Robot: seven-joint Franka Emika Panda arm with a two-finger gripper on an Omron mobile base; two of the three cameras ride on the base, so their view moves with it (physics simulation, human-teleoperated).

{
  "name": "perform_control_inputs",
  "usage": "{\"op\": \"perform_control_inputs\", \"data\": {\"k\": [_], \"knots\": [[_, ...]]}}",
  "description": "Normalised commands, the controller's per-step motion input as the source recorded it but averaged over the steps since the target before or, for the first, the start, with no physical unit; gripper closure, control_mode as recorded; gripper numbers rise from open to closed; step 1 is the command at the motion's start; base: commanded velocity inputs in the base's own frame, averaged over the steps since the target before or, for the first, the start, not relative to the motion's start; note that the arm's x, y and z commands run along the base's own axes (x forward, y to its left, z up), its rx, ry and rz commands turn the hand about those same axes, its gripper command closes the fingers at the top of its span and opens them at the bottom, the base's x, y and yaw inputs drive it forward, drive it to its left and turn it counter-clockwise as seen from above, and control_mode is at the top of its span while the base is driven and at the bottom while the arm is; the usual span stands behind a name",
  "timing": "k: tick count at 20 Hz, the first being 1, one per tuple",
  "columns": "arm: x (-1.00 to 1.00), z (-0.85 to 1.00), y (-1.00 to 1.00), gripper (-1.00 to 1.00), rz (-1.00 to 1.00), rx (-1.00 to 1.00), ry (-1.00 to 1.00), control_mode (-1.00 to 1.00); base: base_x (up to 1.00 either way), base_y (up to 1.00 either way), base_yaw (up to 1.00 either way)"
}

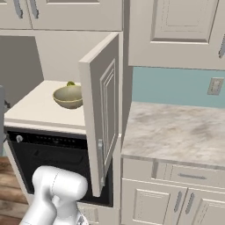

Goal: Pick the mug and place it in the sink. Pick the bowl and place it in the open cabinet and then close the cabinet.

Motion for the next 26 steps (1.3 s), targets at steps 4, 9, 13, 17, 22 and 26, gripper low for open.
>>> {"op": "perform_control_inputs", "data": {"k": [4,9,13,17,22,26], "knots": [[0.00,0.00,0.00,-1.00,0.00,0.00,0.00,1.00,-0.05,0.34,0.00],[0.00,0.00,0.00,-1.00,0.00,0.00,0.00,1.00,-0.14,0.07,0.00],[0.00,0.00,0.00,-1.00,0.00,0.00,0.00,1.00,-0.17,-0.31,0.00],[0.00,0.00,0.00,-1.00,0.00,0.00,0.00,1.00,-0.02,0.12,0.00],[0.00,0.00,0.00,-1.00,0.00,0.00,0.00,1.00,-0.12,0.32,-0.01],[0.00,0.00,0.00,-1.00,0.00,0.00,0.00,1.00,-0.01,0.21,-0.01]]}}
